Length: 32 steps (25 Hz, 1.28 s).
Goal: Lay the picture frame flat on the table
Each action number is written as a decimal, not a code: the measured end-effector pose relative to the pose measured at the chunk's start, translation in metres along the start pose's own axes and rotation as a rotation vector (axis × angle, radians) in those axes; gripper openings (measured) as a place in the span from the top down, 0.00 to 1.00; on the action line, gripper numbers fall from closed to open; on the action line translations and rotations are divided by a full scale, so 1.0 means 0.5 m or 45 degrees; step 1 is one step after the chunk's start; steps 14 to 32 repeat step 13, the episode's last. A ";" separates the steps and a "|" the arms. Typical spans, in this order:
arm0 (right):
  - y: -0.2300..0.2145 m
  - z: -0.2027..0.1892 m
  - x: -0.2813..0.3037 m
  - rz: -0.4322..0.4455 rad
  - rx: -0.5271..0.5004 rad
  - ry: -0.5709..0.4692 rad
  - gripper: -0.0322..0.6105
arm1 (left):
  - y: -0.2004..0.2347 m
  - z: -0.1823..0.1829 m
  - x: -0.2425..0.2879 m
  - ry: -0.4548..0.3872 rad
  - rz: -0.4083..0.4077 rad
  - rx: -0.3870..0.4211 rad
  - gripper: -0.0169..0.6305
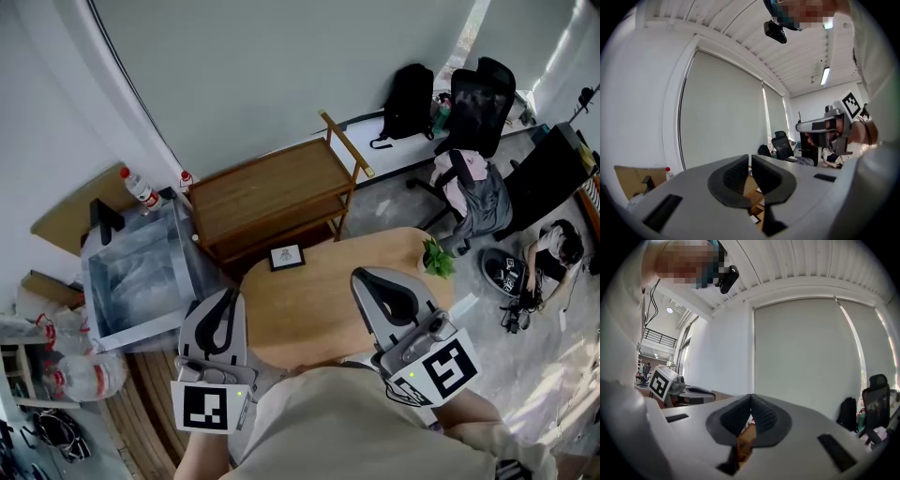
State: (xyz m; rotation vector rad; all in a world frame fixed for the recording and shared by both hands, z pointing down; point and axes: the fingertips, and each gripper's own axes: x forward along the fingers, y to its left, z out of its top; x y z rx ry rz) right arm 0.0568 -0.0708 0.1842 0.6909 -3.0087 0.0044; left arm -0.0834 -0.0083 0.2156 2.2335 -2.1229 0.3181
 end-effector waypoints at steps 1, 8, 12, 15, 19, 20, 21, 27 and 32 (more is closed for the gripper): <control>0.000 0.000 0.001 0.000 0.000 -0.001 0.95 | 0.000 0.002 -0.002 0.000 0.001 0.002 0.94; 0.014 0.003 0.006 0.018 -0.012 -0.012 0.95 | 0.004 -0.004 -0.020 0.013 0.022 0.003 0.94; 0.022 0.001 0.010 0.021 -0.013 -0.009 0.95 | 0.004 -0.007 -0.027 0.025 0.017 -0.005 0.94; 0.024 0.001 0.012 0.022 -0.013 -0.010 0.95 | 0.004 -0.008 -0.028 0.029 0.015 -0.006 0.94; 0.024 0.001 0.012 0.022 -0.013 -0.010 0.95 | 0.004 -0.008 -0.028 0.029 0.015 -0.006 0.94; 0.024 0.001 0.012 0.022 -0.013 -0.010 0.95 | 0.004 -0.008 -0.028 0.029 0.015 -0.006 0.94; 0.024 0.001 0.012 0.022 -0.013 -0.010 0.95 | 0.004 -0.008 -0.028 0.029 0.015 -0.006 0.94; 0.024 0.001 0.012 0.022 -0.013 -0.010 0.95 | 0.004 -0.008 -0.028 0.029 0.015 -0.006 0.94; 0.024 0.001 0.012 0.022 -0.013 -0.010 0.95 | 0.004 -0.008 -0.028 0.029 0.015 -0.006 0.94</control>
